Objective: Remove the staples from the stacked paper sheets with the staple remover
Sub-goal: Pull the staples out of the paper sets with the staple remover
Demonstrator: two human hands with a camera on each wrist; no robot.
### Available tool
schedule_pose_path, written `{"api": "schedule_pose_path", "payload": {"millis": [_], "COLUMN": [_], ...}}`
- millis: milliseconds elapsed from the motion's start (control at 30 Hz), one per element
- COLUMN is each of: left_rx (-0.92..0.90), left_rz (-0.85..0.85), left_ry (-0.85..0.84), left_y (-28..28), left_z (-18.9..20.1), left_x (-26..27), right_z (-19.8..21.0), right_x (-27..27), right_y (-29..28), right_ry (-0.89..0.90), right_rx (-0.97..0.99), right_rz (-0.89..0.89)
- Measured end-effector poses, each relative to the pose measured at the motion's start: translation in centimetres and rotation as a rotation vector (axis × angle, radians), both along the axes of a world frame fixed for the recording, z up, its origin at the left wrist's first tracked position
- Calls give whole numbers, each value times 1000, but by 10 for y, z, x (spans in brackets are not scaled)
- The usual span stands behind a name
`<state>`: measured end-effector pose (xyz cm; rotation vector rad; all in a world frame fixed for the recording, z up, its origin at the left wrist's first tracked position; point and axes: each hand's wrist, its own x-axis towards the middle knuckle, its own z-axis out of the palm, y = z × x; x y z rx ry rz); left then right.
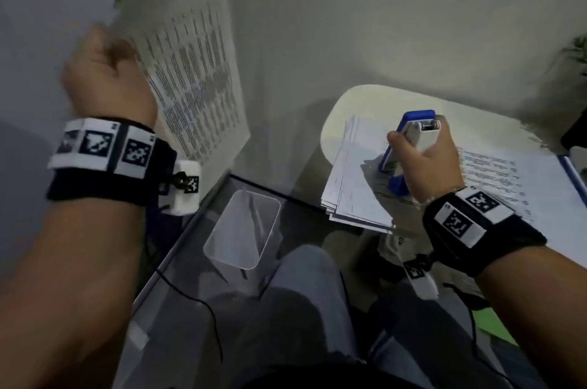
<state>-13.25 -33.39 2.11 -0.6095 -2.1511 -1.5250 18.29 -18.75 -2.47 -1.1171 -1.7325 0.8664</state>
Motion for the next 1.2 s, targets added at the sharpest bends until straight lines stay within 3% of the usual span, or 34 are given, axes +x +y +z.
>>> {"api": "schedule_pose_path", "payload": {"millis": [67, 267, 400, 600, 667, 767, 833, 900, 1033, 1200], "left_rx": [-65, -168, -198, -151, -292, -802, -940, -917, -628, -469], "left_rz": [-123, -243, -211, -143, -176, -230, -215, -178, -87, -138], "left_ry": [-52, -313, -450, -523, -585, -623, -633, -624, -562, -544], "left_y": [2, 6, 4, 3, 2, 1, 0, -1, -3, 1], "left_z": [-15, -108, -141, -165, -169, -170, -169, -171, -165, -156], "left_x": [23, 42, 48, 42, 38, 28, 21, 15, 10, 17], "right_z": [-4, -10, -14, -12, -11, -12, -13, -14, -15, -14], "right_x": [2, 11, 17, 10, 10, 11, 12, 14, 13, 13], "right_y": [0, 8, 12, 9, 8, 8, 9, 10, 10, 10], "right_ry": [37, 290, 296, 297, 289, 282, 283, 268, 257, 270], "right_rx": [-1, -111, -146, -116, -115, -112, -116, -117, -110, -108], "right_rz": [-15, -147, -184, -185, -196, -208, -218, -225, -223, -220]}}
